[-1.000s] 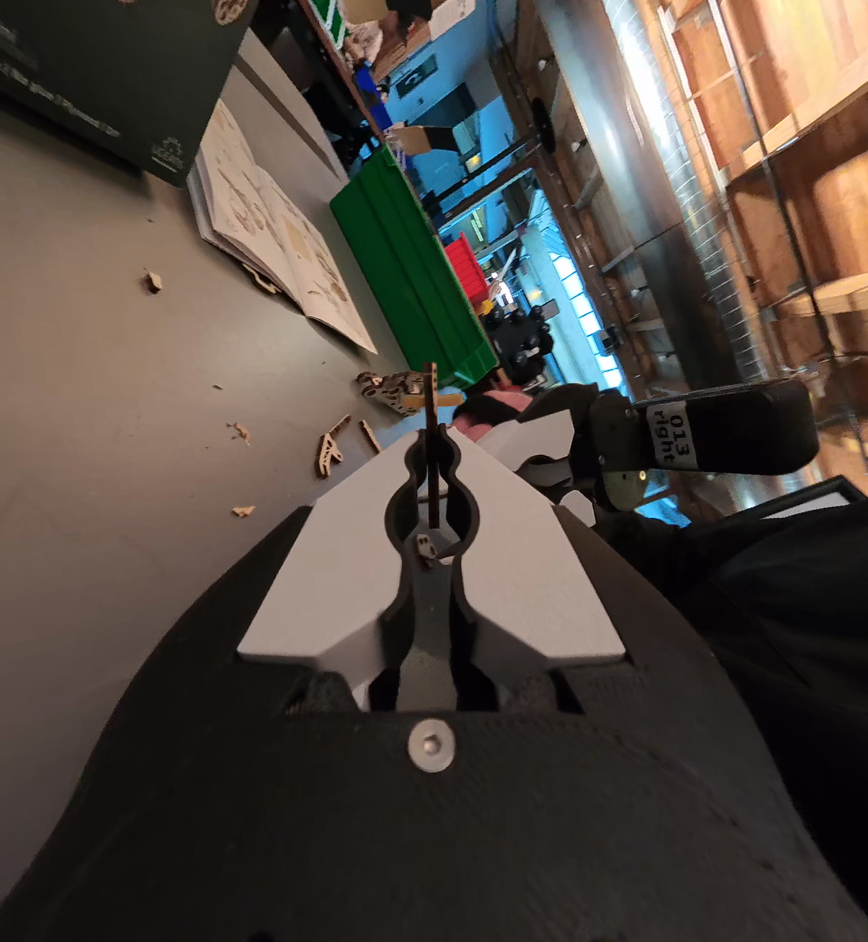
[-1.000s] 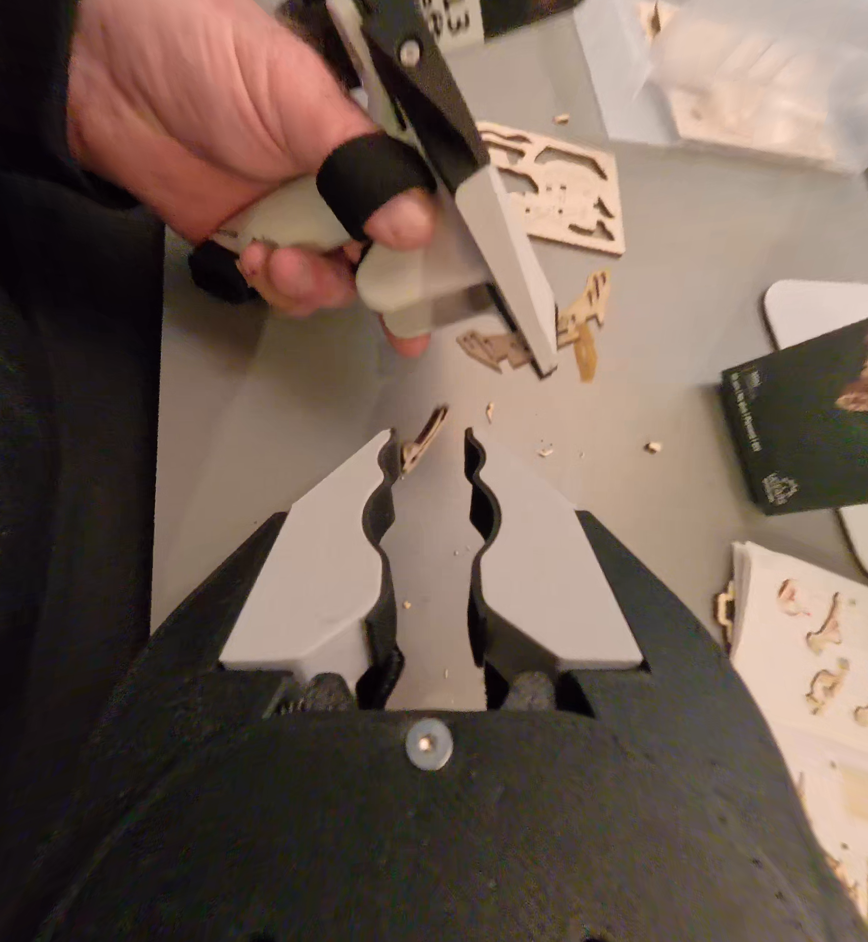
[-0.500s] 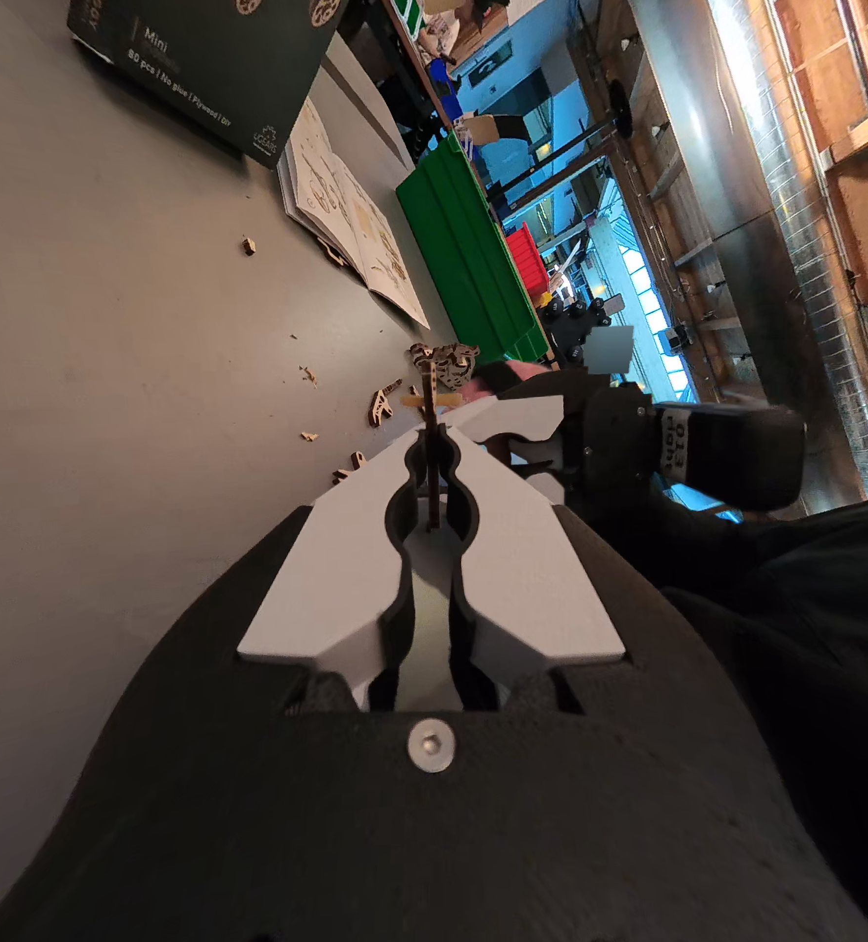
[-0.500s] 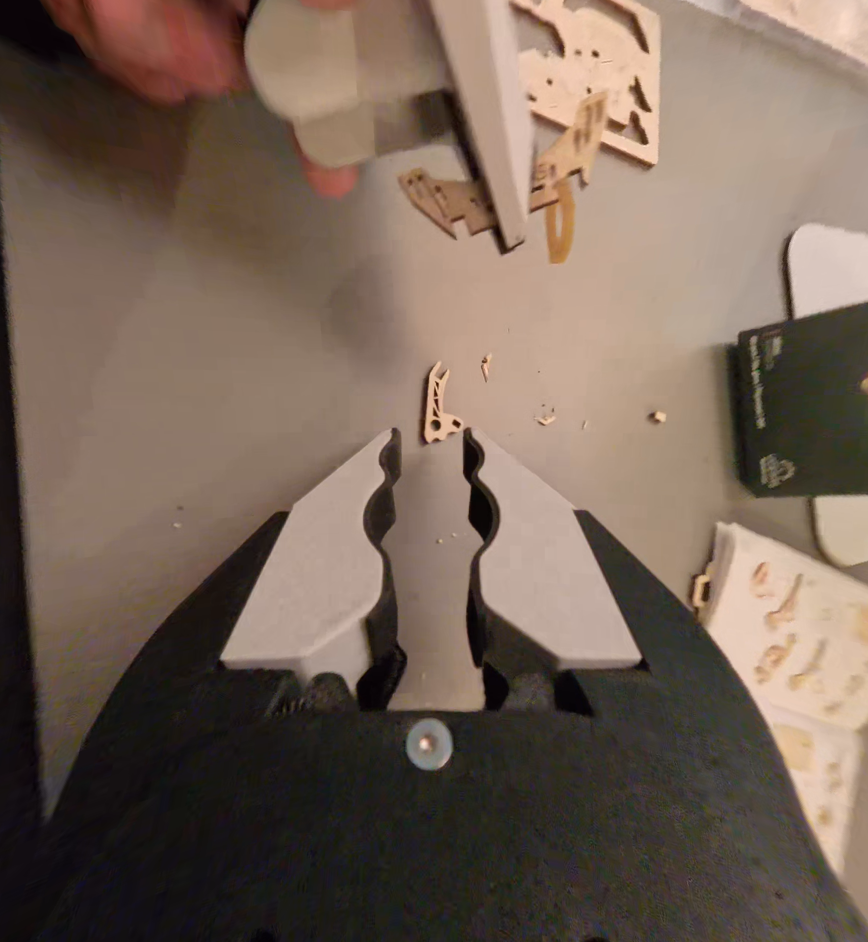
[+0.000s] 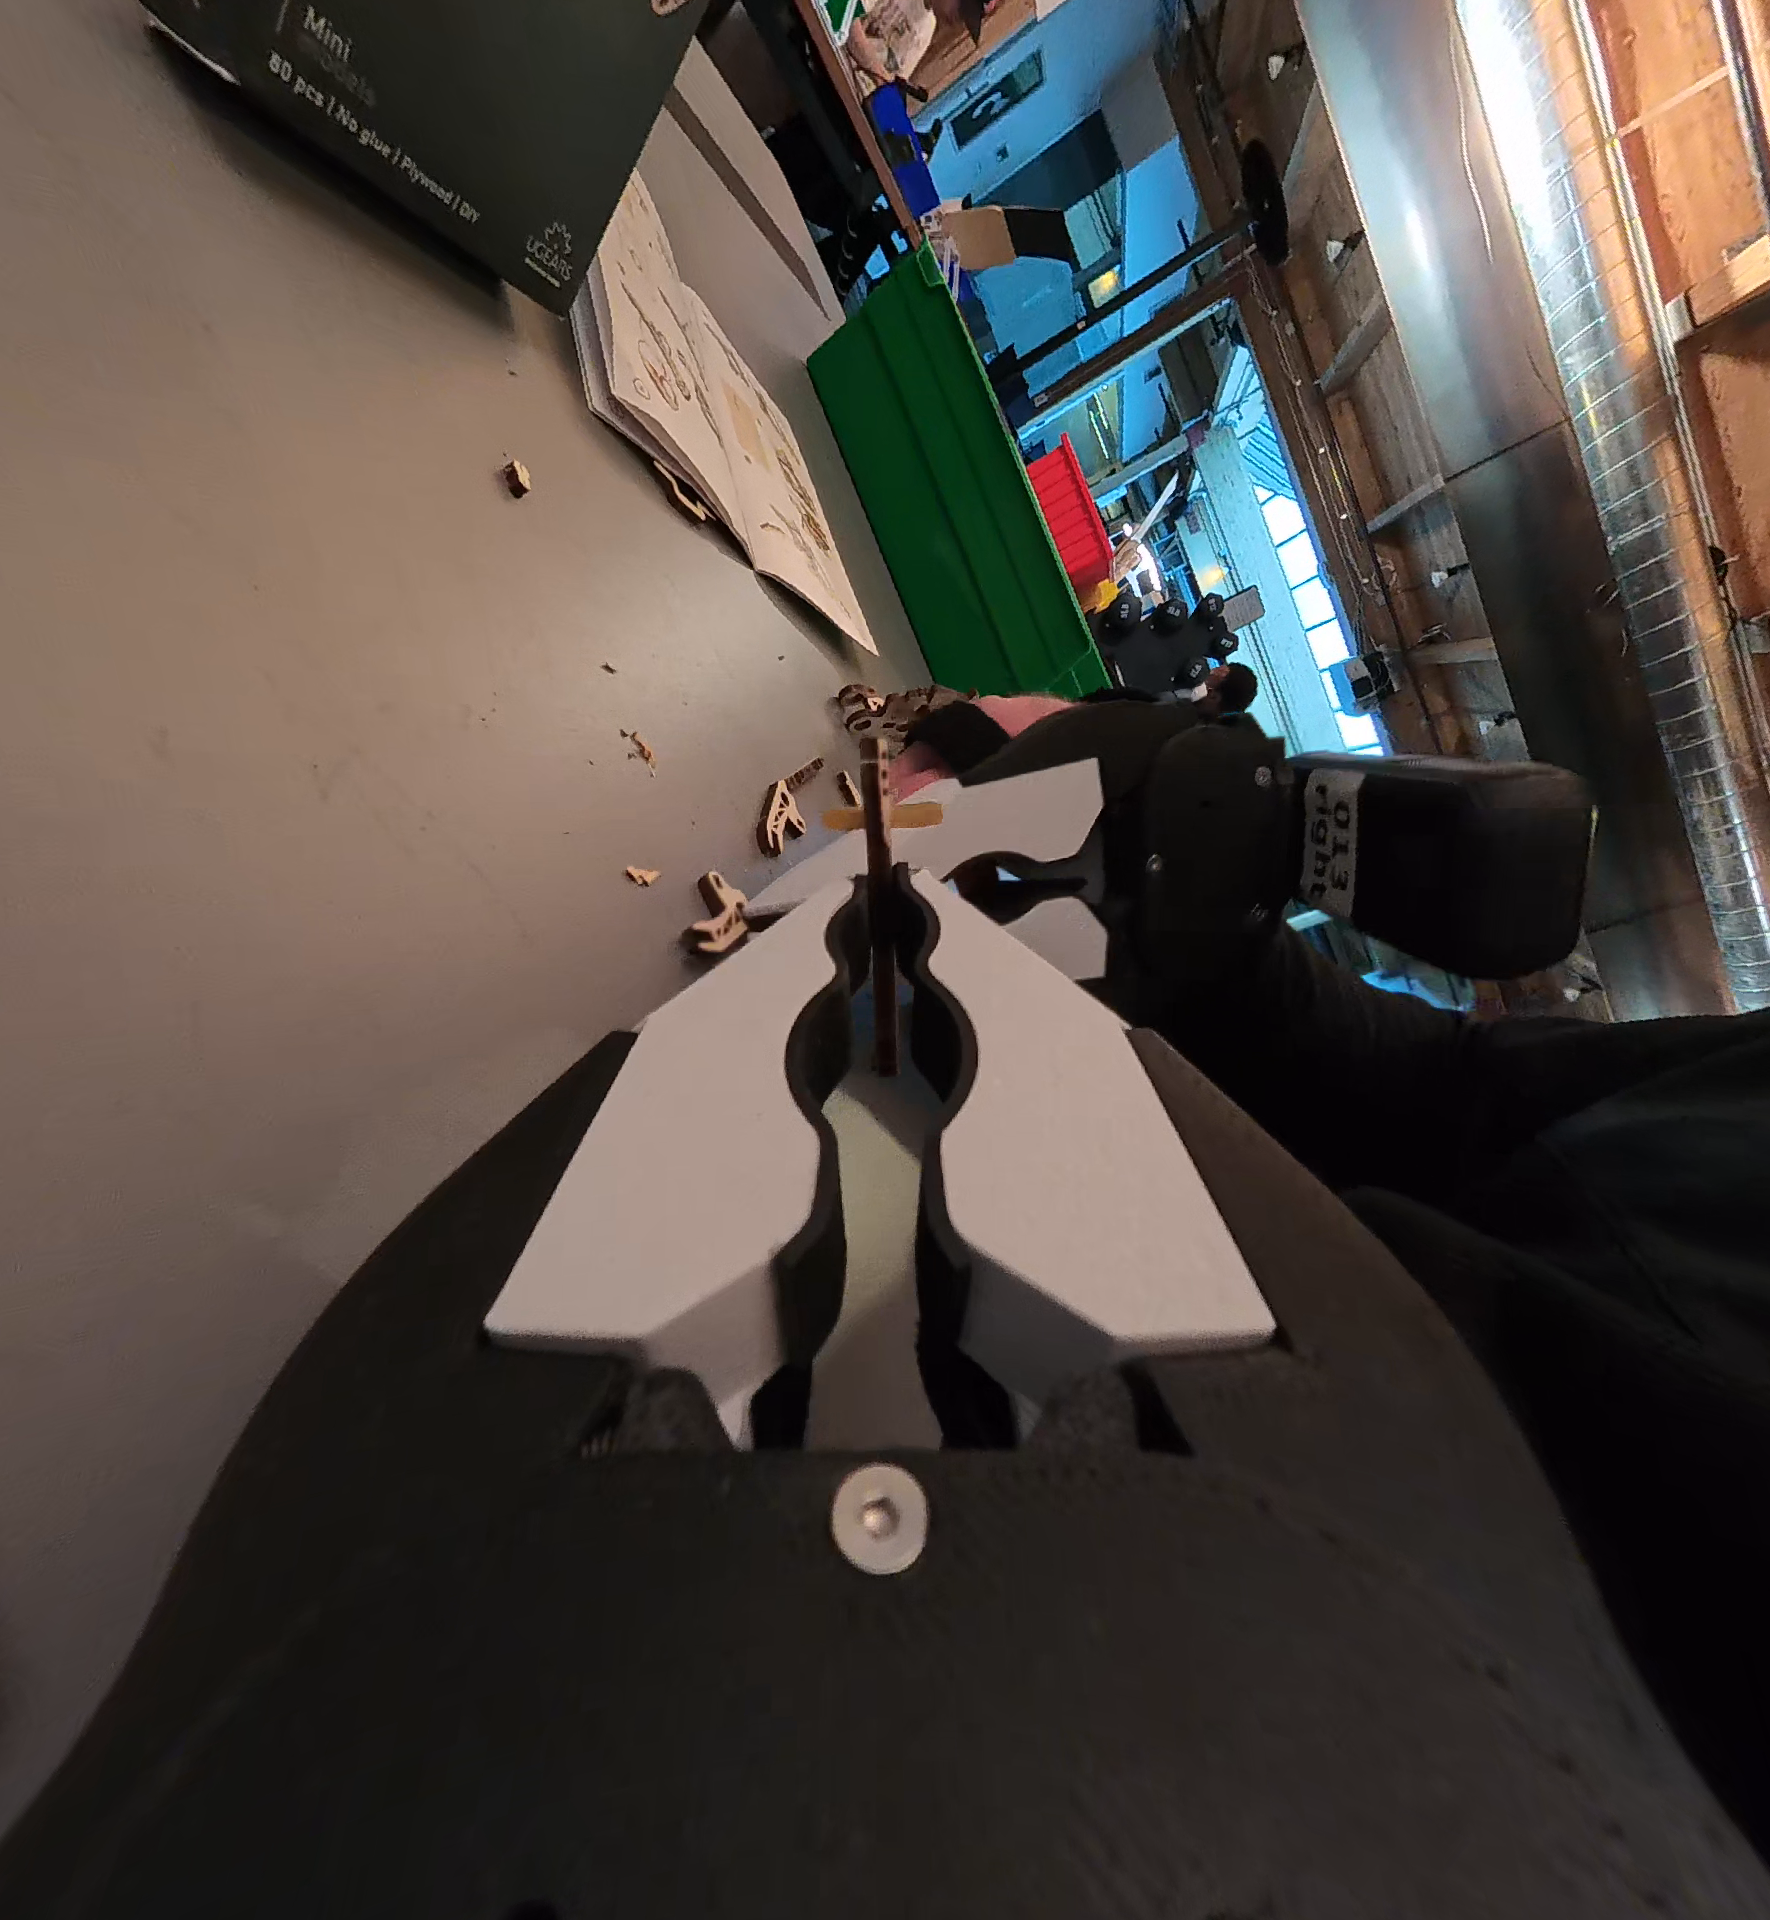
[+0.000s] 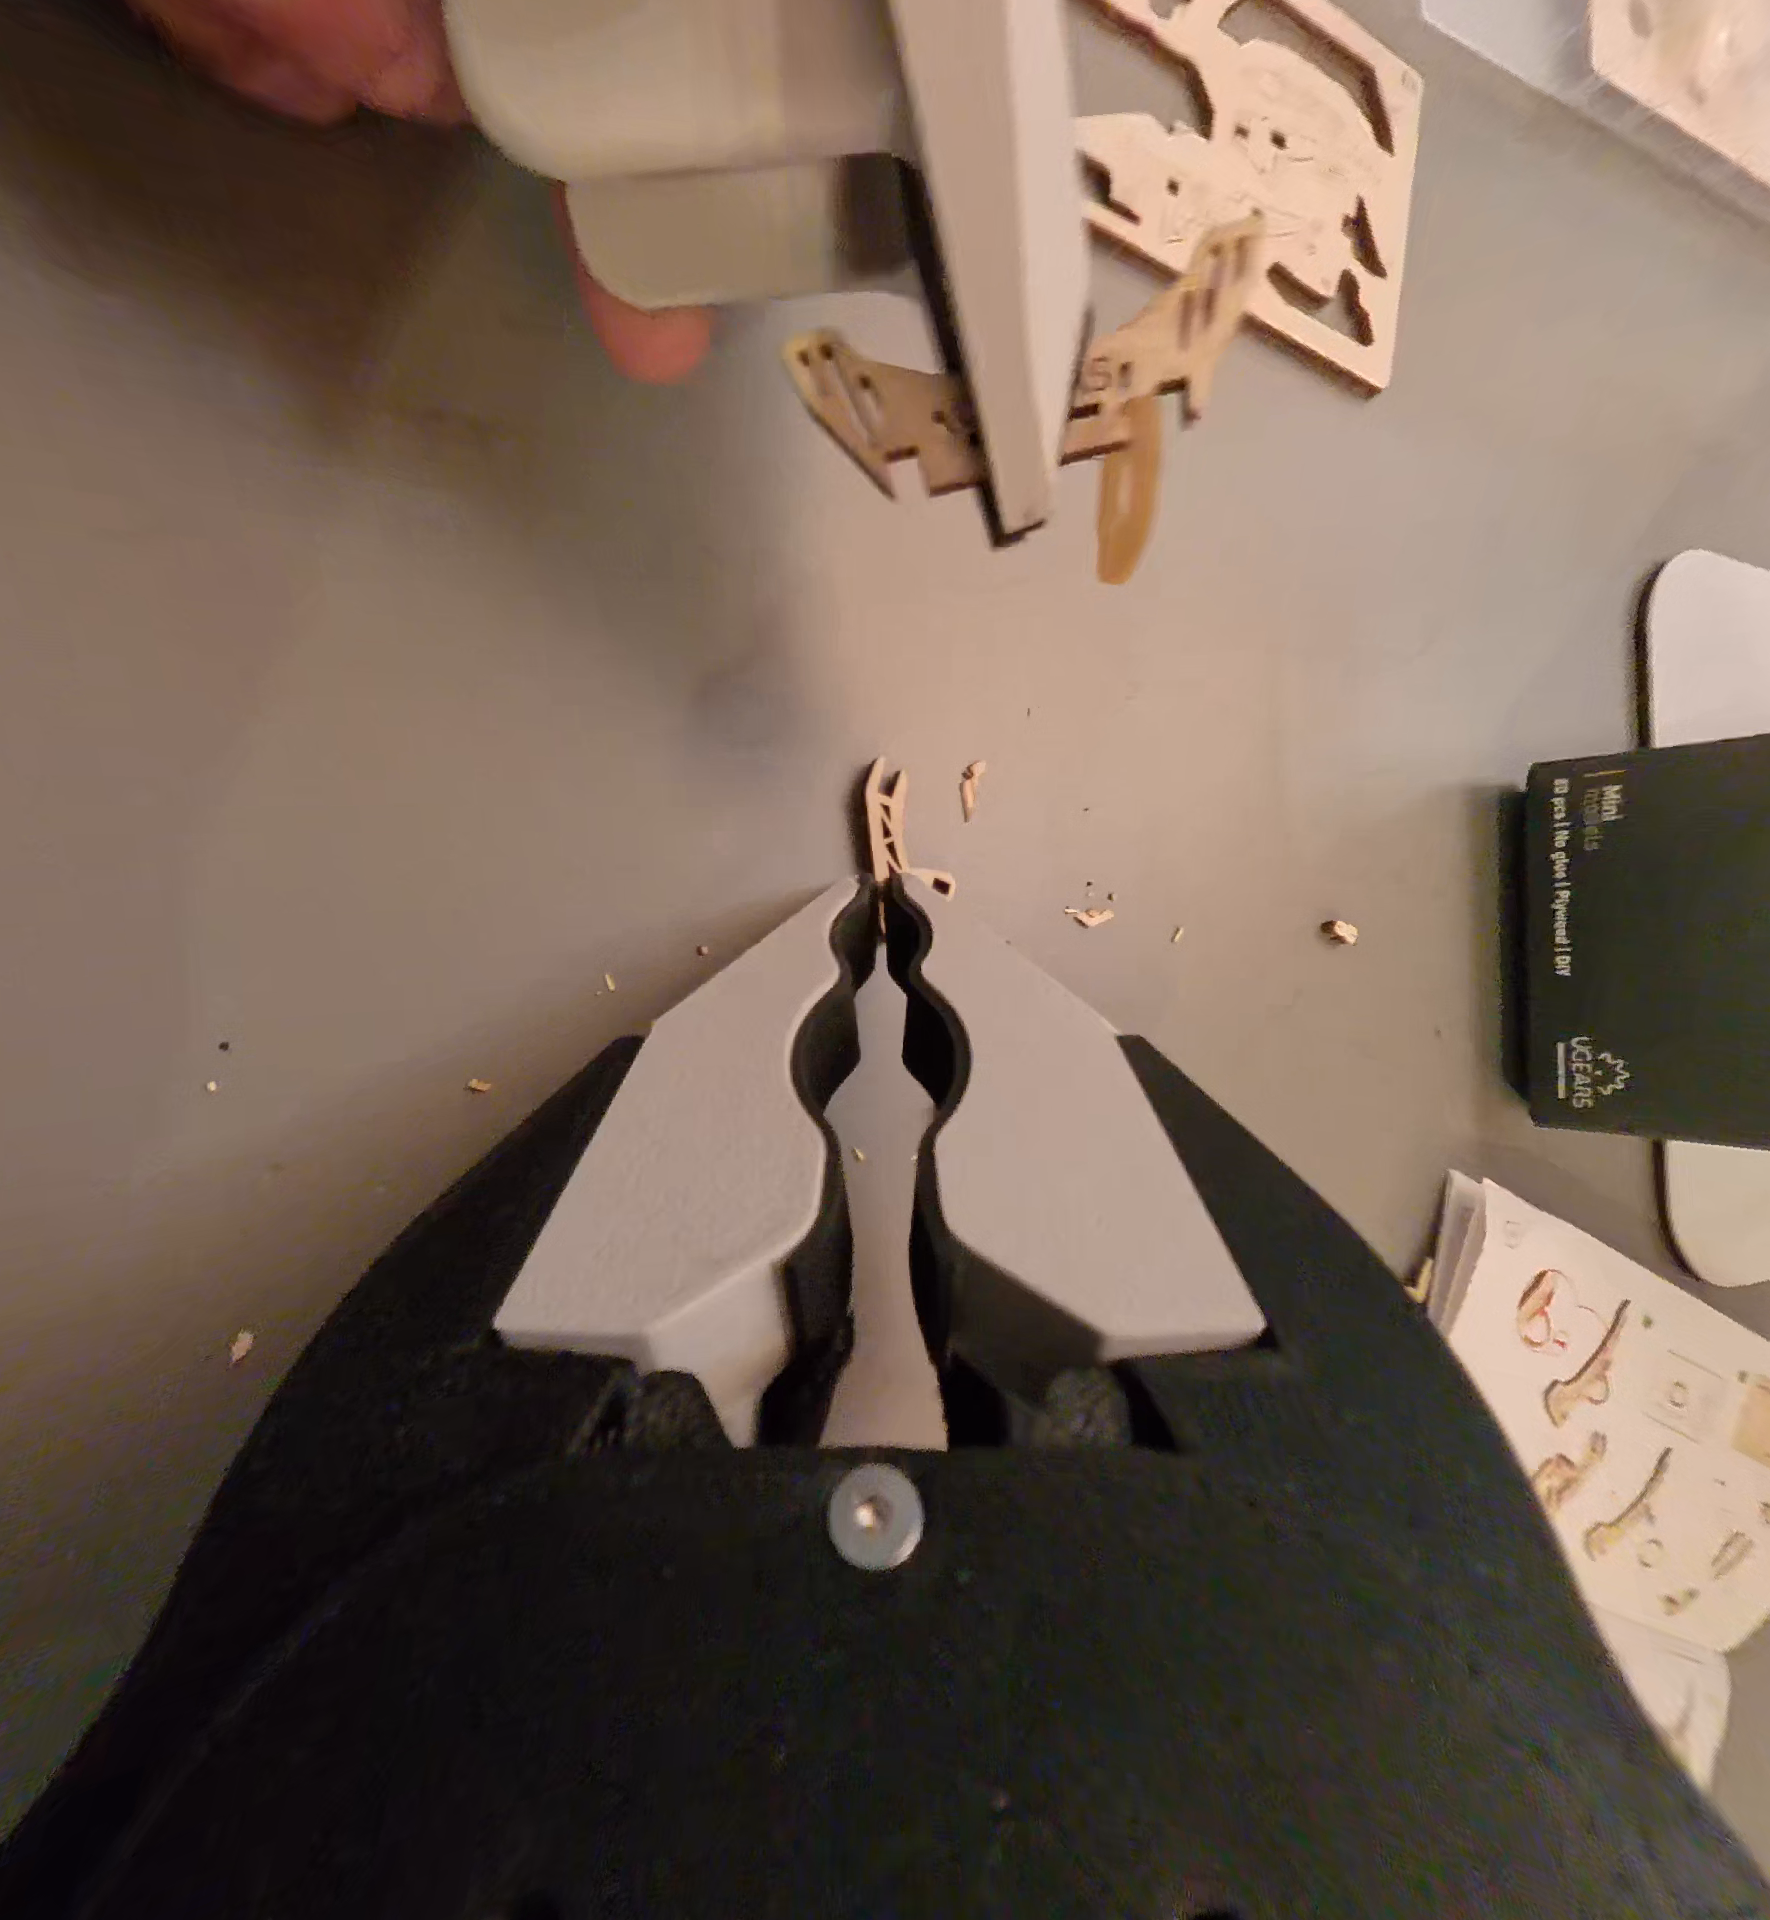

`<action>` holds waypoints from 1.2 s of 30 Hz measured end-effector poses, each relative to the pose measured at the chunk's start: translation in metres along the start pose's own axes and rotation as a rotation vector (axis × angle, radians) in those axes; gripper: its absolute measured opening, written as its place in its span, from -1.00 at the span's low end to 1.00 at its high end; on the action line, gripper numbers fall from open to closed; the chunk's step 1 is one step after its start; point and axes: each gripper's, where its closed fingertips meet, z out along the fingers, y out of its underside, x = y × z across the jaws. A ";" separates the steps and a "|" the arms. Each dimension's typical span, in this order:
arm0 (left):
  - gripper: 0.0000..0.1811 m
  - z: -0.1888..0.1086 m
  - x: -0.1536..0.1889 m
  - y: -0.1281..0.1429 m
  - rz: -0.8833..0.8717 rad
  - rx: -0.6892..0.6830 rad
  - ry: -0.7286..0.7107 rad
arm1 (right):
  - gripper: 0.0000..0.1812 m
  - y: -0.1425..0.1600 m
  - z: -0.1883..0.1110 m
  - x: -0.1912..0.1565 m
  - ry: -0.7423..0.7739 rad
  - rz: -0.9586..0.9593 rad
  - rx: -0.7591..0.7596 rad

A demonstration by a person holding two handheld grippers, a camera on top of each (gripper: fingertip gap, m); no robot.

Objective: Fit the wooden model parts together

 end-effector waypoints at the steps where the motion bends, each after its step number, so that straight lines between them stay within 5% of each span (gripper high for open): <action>1: -1.00 0.000 0.000 0.000 0.001 -0.001 -0.003 | -1.00 -0.001 -0.002 0.000 -0.011 0.008 0.006; 12: -1.00 -0.007 -0.006 0.001 0.046 -0.054 -0.060 | -1.00 -0.022 -0.024 0.001 -0.217 0.286 0.097; 15: -1.00 -0.009 -0.006 -0.001 0.052 -0.052 -0.066 | -0.68 -0.027 -0.012 -0.010 -0.124 0.225 0.052; 24: -1.00 -0.010 -0.008 0.004 0.038 -0.068 -0.045 | -0.95 -0.024 0.010 -0.023 -0.043 0.261 0.003; 31: -1.00 -0.014 0.005 0.001 0.106 -0.114 0.046 | -1.00 -0.030 -0.015 -0.003 -0.175 0.482 0.195; 36: -1.00 -0.014 0.004 0.003 0.147 -0.147 0.036 | -0.89 -0.020 -0.018 0.008 -0.130 0.291 0.135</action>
